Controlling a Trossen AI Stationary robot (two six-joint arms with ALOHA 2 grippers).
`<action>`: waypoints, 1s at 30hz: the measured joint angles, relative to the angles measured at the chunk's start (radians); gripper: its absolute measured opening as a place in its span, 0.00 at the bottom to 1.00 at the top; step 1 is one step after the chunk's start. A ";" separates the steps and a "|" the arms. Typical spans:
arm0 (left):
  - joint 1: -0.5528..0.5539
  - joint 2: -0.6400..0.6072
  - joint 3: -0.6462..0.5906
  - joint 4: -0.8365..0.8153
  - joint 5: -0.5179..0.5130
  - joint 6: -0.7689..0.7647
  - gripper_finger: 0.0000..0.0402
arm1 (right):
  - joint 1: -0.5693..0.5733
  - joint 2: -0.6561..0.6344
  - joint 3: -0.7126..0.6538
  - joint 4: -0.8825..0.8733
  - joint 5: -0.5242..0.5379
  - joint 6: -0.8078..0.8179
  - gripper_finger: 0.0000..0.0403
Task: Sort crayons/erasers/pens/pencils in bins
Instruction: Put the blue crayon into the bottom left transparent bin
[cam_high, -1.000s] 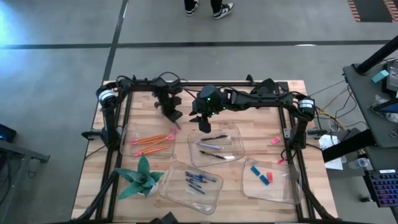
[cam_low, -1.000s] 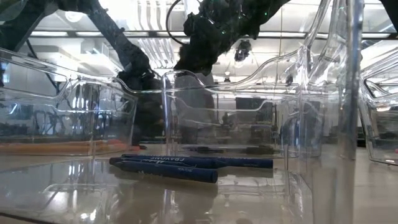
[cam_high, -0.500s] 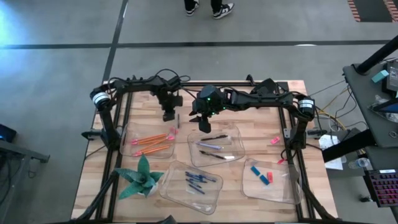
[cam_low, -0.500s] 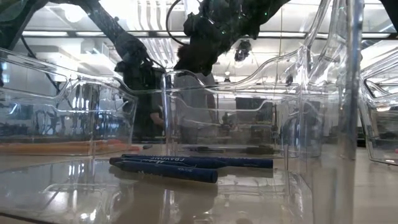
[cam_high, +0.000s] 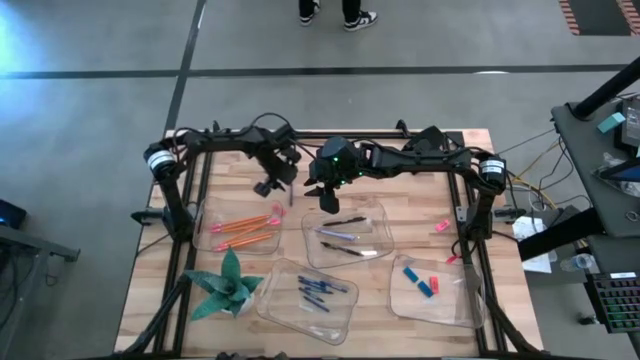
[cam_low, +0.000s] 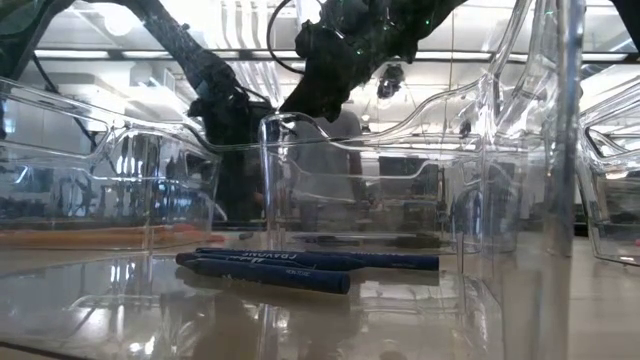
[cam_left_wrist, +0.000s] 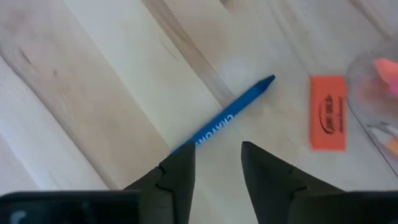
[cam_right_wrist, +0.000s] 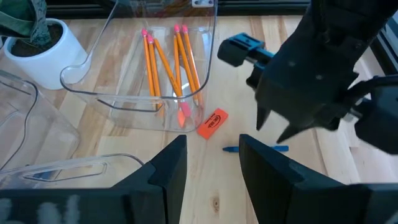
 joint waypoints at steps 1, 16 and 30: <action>-0.007 0.000 0.000 0.010 -0.004 0.000 0.31 | 0.000 0.000 0.000 0.000 0.000 0.000 0.34; -0.055 0.062 -0.003 0.104 -0.026 0.127 0.39 | 0.000 0.000 0.000 0.001 0.000 0.000 0.34; -0.055 0.088 -0.002 0.090 -0.026 -0.006 0.26 | 0.000 0.000 0.000 0.001 0.000 0.000 0.34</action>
